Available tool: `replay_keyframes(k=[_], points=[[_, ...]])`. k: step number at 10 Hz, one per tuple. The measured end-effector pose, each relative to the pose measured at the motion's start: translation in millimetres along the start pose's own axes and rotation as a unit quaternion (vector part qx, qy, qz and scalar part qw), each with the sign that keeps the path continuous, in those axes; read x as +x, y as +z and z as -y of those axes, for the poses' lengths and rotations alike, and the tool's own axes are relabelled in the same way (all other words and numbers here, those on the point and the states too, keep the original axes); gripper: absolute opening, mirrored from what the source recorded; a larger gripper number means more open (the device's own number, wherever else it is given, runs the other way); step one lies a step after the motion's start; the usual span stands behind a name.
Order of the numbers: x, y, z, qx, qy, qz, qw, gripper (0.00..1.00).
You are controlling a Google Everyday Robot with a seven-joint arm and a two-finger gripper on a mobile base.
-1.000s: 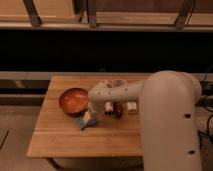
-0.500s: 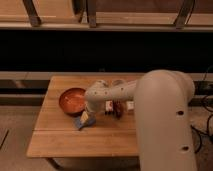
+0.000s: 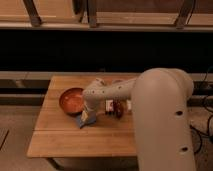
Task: Wipe the white sponge on the table
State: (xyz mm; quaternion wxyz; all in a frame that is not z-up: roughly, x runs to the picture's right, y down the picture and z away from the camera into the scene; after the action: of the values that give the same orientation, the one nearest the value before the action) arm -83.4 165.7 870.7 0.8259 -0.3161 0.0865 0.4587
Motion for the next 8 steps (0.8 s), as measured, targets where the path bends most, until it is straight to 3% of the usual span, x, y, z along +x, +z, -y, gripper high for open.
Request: replay_keyframes(k=[2, 3, 6, 8], points=[[28, -5, 19, 0.017, 0.04, -0.024, 0.9988, 0.0], [48, -6, 30, 0.026, 0.069, -0.043, 0.9964, 0.0], [96, -10, 66, 0.055, 0.14, -0.098, 0.9837, 0.0], [103, -8, 85, 0.07, 0.154, -0.117, 0.9786, 0.0]])
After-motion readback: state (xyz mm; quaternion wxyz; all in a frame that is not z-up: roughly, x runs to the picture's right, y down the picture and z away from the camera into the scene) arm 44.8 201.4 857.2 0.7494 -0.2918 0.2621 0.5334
